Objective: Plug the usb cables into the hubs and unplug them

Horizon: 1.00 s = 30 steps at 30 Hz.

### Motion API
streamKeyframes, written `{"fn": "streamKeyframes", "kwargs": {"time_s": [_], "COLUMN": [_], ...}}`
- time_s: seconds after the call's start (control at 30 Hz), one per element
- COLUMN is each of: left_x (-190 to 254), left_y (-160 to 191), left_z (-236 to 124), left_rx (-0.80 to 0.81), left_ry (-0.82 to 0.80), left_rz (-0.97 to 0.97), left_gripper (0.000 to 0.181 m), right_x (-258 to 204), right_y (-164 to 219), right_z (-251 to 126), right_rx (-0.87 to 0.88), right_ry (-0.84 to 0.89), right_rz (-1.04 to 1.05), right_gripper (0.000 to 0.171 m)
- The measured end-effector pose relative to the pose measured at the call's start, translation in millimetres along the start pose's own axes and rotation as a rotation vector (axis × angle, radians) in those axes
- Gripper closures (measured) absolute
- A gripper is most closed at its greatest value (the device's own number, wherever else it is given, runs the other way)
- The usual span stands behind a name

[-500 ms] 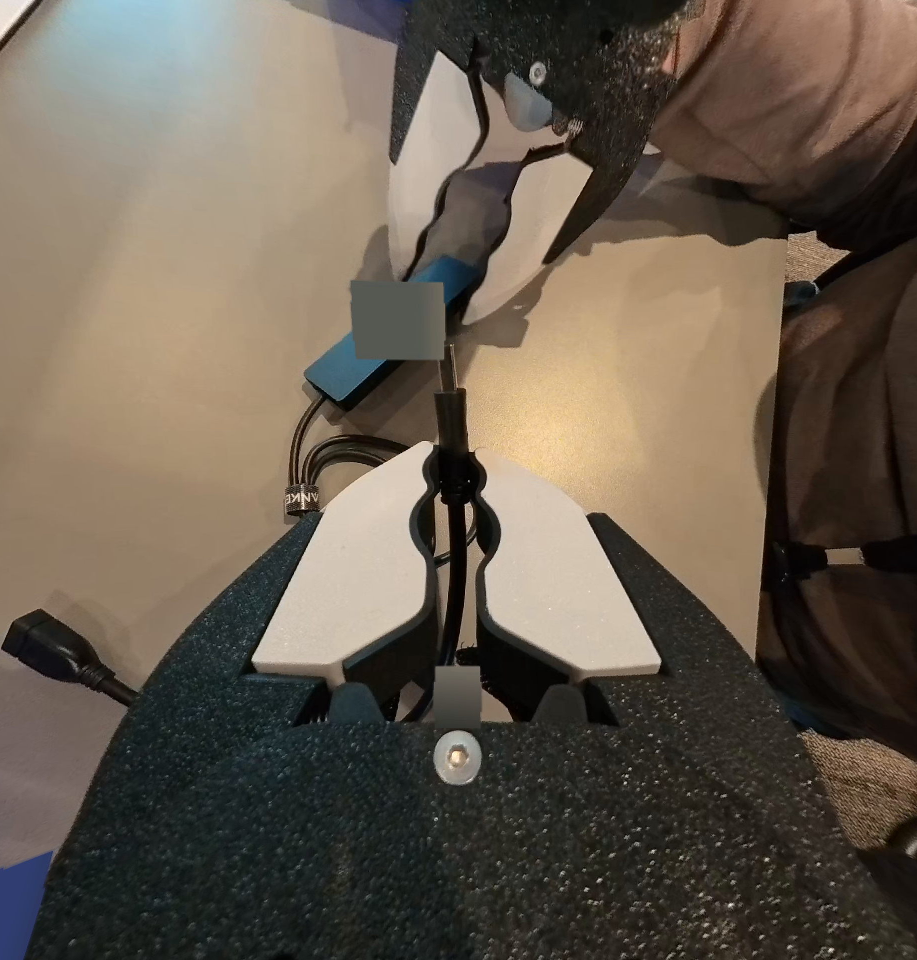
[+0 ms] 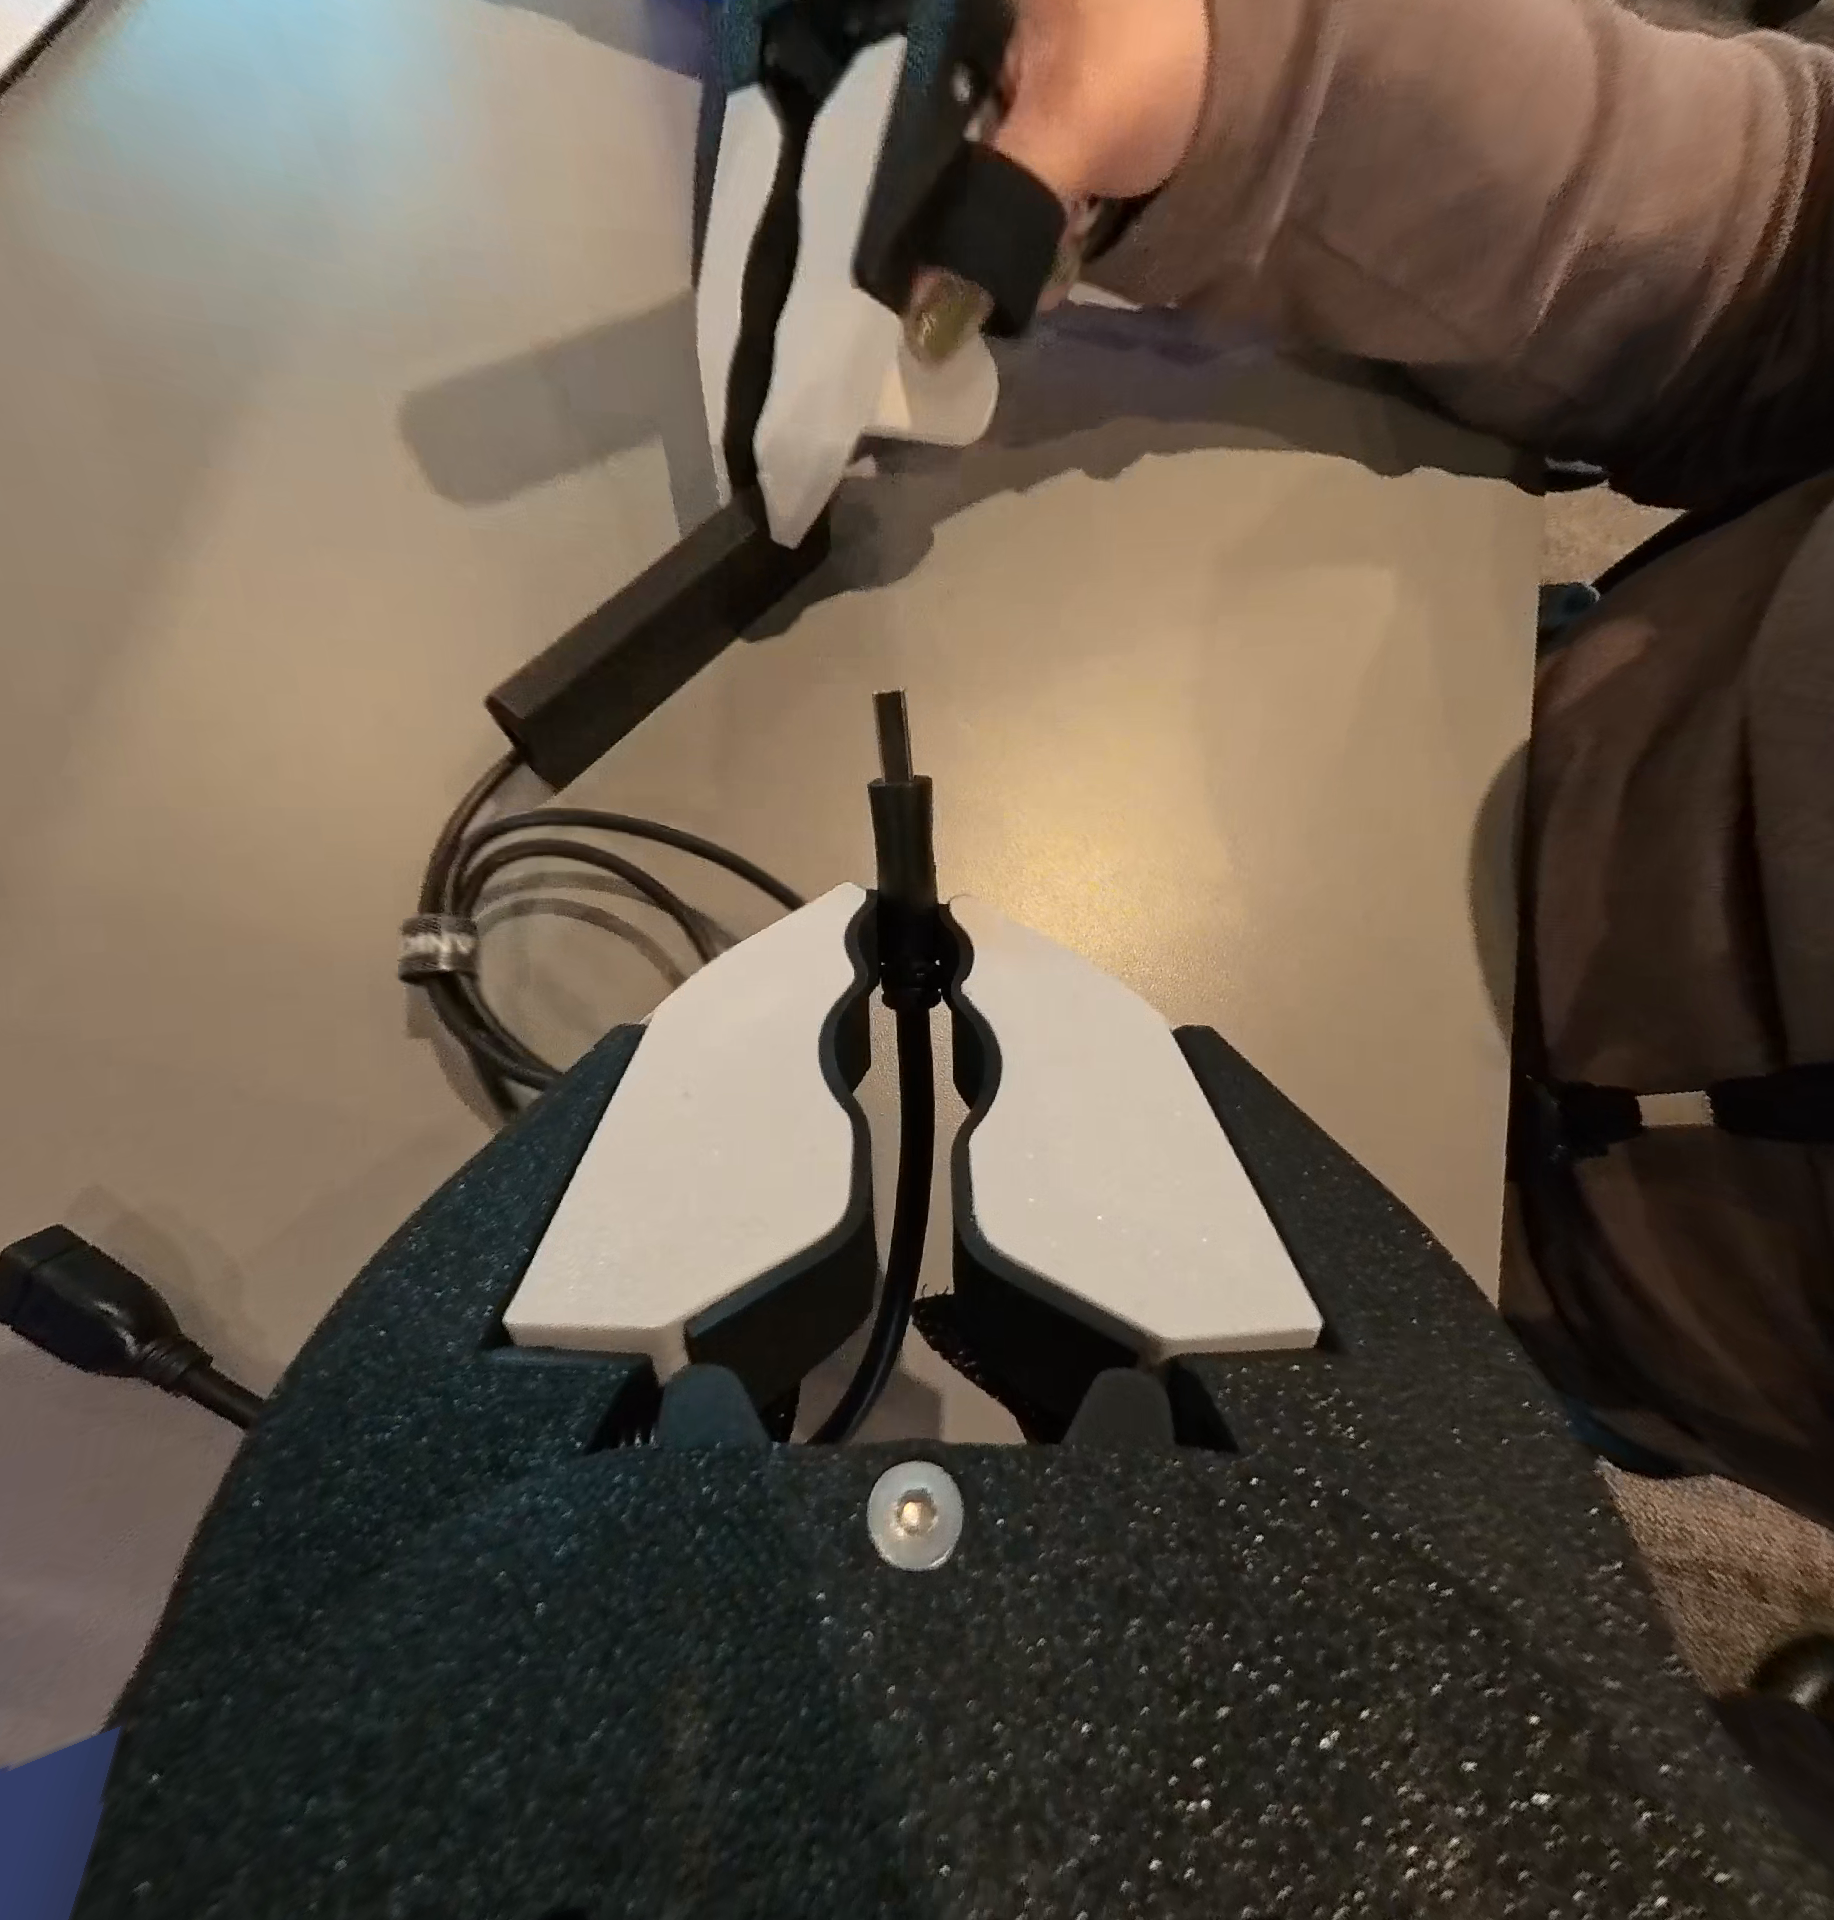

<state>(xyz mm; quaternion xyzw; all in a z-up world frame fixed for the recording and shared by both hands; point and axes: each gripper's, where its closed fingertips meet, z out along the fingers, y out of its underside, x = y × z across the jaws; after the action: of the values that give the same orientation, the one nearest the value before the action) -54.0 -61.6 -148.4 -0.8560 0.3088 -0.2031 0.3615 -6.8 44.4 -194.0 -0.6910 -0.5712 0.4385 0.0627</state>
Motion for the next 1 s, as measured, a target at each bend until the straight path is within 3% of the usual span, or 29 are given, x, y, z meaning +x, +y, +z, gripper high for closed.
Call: {"fn": "streamKeyframes", "kwargs": {"time_s": [0.1, 0.4, 0.67, 1.0], "left_x": [0, 1, 4, 8], "left_y": [0, 0, -3, 1], "left_z": [-1, -3, -11, 4], "left_rx": [0.001, 0.005, 0.016, -0.018], "left_ry": [0.001, 0.002, -0.001, 0.054], "left_rz": [-0.002, -0.004, 0.007, -0.01], "left_gripper": [0.171, 0.171, 0.171, 0.171], "right_x": [2, 4, -27, -26], "right_y": [-2, -6, 11, 11], "right_z": [-1, 5, 1, 5], "right_rx": [0.016, -0.044, -0.145, -0.183], "right_ry": [-0.021, 0.193, -0.14, 0.026], "right_rz": [0.026, -0.188, -0.009, -0.253], "right_gripper": [0.156, 0.156, 0.158, 0.145]}}
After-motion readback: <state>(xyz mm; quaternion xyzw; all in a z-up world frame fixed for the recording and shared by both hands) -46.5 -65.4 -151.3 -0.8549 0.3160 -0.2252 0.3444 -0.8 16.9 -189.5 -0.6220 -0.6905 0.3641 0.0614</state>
